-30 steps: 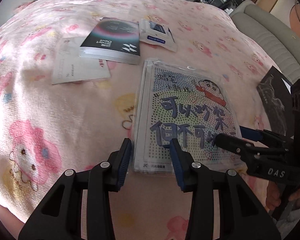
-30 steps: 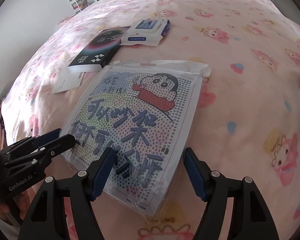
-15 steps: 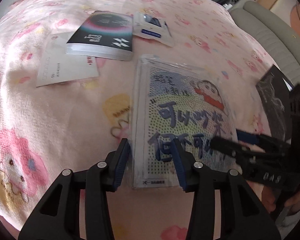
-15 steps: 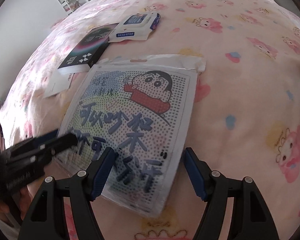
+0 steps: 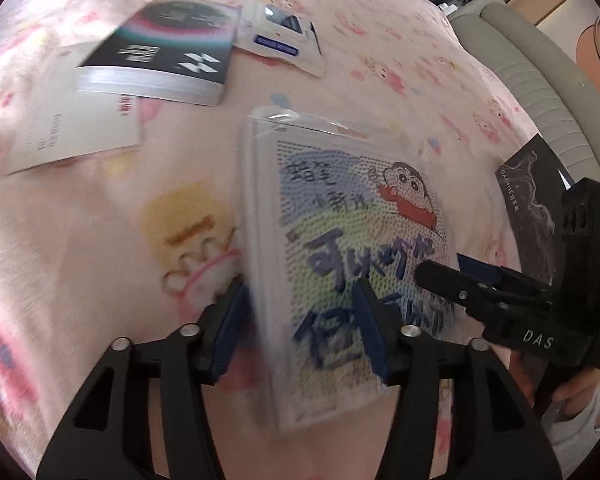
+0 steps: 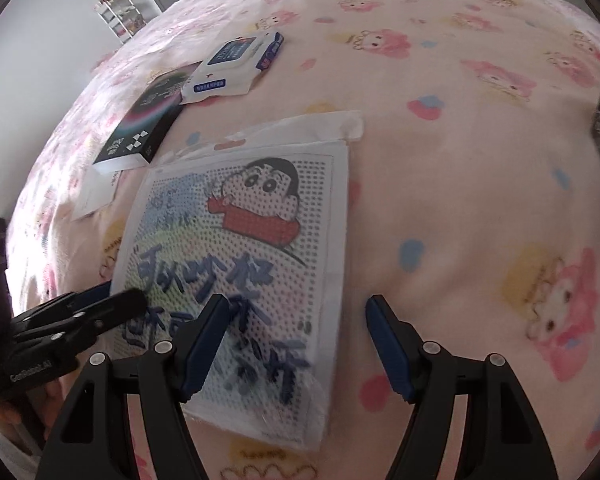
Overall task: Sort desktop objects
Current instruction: 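Pull the bead-art kit out from under the black book with the left gripper, then lift the bead-art kit and carry it toward the open black box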
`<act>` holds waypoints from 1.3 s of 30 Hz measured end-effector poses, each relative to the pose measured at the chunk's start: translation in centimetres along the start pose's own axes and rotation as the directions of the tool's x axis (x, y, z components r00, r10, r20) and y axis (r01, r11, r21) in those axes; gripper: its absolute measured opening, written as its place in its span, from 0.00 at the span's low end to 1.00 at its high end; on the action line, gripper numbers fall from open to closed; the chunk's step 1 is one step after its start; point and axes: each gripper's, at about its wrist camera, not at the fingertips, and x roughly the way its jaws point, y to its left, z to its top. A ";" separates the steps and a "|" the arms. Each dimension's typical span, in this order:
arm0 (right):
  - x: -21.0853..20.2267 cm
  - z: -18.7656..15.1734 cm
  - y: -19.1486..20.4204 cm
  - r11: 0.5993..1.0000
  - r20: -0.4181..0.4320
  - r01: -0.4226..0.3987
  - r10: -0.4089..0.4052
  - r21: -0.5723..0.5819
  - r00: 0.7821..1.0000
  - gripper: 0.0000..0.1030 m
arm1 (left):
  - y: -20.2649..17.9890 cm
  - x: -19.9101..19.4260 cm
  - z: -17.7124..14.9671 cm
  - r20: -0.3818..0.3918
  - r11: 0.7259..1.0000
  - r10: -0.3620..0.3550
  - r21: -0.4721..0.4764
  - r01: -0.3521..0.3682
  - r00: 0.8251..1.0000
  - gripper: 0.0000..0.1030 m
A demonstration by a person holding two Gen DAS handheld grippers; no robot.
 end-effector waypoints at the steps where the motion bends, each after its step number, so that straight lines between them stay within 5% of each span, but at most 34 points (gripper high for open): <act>1: 0.2 0.2 0.2 1.000 0.003 0.000 0.000 -0.002 1.000 0.66 | -0.2 0.2 0.2 0.000 1.000 0.005 0.002 -0.005 1.000 0.56; 10: -0.2 -0.3 0.3 1.000 0.052 0.024 -0.025 0.020 0.998 0.66 | 0.0 0.4 0.5 0.003 1.000 -0.019 0.002 0.019 1.000 0.53; 16: 0.3 -0.2 0.0 0.999 0.040 0.028 -0.030 0.032 0.999 0.66 | -1.3 0.5 0.7 0.016 1.000 0.027 0.014 -0.027 1.000 0.59; 39: -10.2 -1.8 -4.3 0.991 0.181 0.067 -0.087 0.114 0.980 0.66 | -11.9 -3.6 0.0 0.083 0.985 -0.015 0.172 0.000 0.996 0.58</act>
